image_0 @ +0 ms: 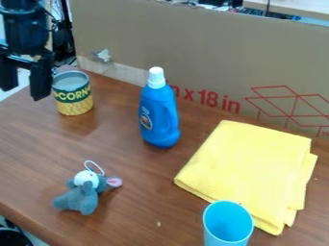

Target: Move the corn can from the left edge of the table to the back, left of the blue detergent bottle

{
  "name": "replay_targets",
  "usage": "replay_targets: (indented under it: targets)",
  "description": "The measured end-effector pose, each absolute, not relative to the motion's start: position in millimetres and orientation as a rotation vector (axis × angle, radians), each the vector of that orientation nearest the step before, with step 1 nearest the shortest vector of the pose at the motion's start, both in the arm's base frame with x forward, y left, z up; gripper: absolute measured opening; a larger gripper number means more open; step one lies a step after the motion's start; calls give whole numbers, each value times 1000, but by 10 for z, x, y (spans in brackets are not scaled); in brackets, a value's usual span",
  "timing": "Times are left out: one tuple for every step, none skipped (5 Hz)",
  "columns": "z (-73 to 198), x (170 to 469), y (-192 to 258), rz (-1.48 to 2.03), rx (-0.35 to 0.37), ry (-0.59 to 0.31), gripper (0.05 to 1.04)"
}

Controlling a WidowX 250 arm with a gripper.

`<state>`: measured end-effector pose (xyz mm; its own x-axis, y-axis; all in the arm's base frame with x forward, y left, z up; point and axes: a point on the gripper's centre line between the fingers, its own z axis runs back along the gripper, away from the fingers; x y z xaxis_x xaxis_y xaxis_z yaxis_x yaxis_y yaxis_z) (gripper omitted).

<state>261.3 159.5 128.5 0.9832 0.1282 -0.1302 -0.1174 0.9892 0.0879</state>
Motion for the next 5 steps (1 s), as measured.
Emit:
replay_targets:
  targets:
    - [1390, 2359, 1280, 104, 53, 140, 1003]
    - [1535, 2267, 811, 39, 102, 112, 1003]
    - [1673, 2250, 427, -26, 124, 57, 1003]
    - [1703, 2264, 27, -108, 91, 16, 1003]
    - [1652, 2200, -103, -103, 39, -6, 1003]
